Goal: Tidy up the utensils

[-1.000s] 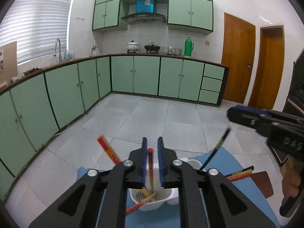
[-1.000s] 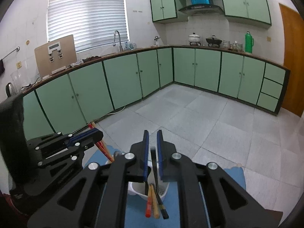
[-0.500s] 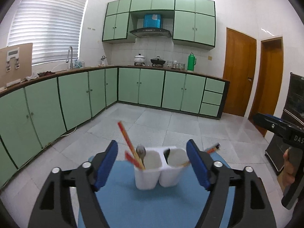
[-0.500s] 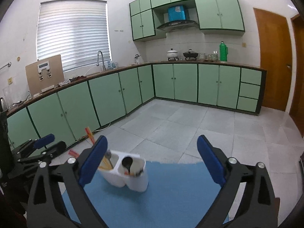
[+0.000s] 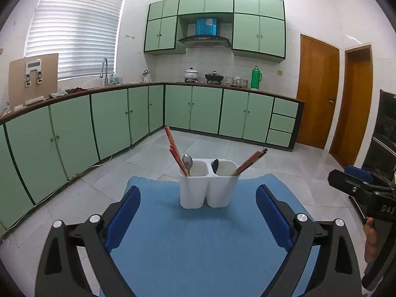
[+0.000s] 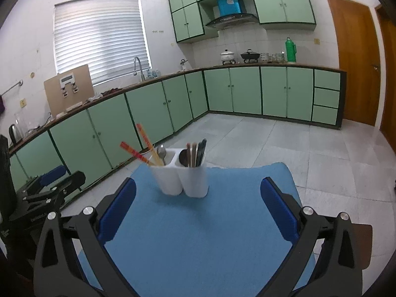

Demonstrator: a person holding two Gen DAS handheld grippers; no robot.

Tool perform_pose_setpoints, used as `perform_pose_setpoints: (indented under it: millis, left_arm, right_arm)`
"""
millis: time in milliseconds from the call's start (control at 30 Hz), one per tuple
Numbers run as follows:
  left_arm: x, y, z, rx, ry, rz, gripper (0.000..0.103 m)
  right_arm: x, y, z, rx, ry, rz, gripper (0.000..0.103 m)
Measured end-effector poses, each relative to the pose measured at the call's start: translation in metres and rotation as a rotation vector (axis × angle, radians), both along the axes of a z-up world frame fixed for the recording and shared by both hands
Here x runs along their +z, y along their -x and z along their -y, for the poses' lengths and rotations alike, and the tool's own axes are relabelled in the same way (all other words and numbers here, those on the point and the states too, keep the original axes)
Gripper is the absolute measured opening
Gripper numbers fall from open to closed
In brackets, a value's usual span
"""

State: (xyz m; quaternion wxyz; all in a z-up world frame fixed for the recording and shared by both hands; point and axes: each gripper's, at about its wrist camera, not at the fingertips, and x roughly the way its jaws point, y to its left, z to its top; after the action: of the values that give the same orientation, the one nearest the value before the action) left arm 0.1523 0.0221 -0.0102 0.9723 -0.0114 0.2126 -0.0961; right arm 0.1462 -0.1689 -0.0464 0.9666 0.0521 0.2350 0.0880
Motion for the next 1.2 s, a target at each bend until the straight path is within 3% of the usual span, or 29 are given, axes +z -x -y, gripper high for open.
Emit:
perform_pose_setpoints:
  millis: [500,1200]
  left_arm:
    - [0.02,0.043,0.004,-0.005,-0.005,0.077,0.097]
    - [0.029,0.06,0.002,0.008,-0.01,0.116,0.097]
  right_arm:
    - [0.021,0.042,-0.014,0.052,0.041,0.083,0.098]
    - [0.029,0.058,-0.021,0.067,0.068,0.117,0.098]
